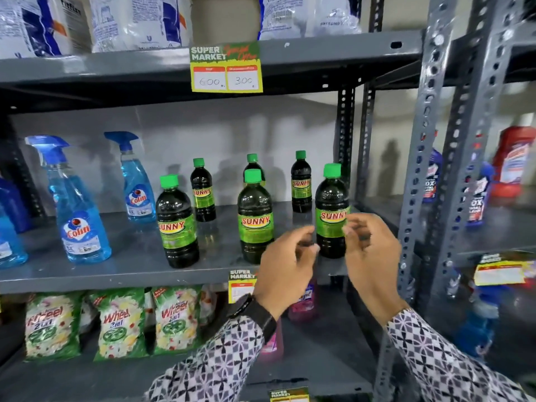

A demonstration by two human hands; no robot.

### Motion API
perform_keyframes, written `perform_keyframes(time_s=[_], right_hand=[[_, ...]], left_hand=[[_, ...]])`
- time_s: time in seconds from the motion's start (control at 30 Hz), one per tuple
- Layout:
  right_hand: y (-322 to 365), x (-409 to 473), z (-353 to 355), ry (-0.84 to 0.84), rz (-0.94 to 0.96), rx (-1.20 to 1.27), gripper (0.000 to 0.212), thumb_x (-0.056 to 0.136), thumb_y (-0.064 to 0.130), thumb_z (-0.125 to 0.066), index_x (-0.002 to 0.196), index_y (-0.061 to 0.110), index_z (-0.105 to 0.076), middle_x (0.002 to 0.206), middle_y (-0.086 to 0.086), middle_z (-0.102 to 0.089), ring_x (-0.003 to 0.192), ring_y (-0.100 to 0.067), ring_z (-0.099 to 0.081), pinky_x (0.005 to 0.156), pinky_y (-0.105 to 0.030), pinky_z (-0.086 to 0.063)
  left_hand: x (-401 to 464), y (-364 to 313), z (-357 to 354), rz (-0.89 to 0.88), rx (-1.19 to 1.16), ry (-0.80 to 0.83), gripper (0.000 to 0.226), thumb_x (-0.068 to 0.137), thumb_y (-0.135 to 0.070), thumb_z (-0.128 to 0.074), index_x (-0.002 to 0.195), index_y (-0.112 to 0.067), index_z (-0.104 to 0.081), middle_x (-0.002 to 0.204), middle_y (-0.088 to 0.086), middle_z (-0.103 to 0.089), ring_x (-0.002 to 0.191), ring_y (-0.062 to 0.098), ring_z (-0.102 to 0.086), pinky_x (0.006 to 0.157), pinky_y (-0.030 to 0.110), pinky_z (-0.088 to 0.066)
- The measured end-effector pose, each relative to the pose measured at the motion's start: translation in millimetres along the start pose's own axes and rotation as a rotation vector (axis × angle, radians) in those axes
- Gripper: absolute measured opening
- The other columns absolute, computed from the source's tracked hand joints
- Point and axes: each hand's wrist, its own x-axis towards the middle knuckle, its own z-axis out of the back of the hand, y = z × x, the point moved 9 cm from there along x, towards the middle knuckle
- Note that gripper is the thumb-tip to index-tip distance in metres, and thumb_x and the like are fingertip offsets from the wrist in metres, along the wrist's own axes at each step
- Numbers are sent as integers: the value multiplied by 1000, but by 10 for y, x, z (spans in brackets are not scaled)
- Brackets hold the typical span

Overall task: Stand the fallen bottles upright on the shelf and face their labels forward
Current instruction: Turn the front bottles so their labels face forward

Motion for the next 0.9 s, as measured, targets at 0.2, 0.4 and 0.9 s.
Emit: perform_keyframes(time_s=[0.2, 0.4, 0.9], right_hand=[[-495, 111, -178, 393, -224, 36, 64, 92, 8, -79, 148, 20, -51, 129, 13, -60, 108, 9, -58, 82, 3, -44], [-602, 176, -327, 494, -238, 64, 68, 84, 11, -87, 142, 23, -55, 125, 8, -70, 107, -5, -70, 98, -28, -58], [-547, 157, -435, 542, -215, 68, 66, 90, 6, -80, 148, 20, -52, 112, 29, -58, 103, 10, -61, 85, -4, -49]], left_hand=[[383, 257, -449, 217, -304, 187, 66, 99, -31, -61, 158, -30, -31, 156, 0, -49, 139, 8, -51, 117, 33, -42], [452, 227, -428, 177, -348, 83, 54, 98, -11, -63, 148, -18, -46, 136, 1, -65, 117, 1, -63, 93, 12, -51], [305, 343, -347, 188, -344, -28, 60, 93, -11, -68, 147, -28, -47, 138, -7, -62, 124, 5, -63, 111, 32, -50]])
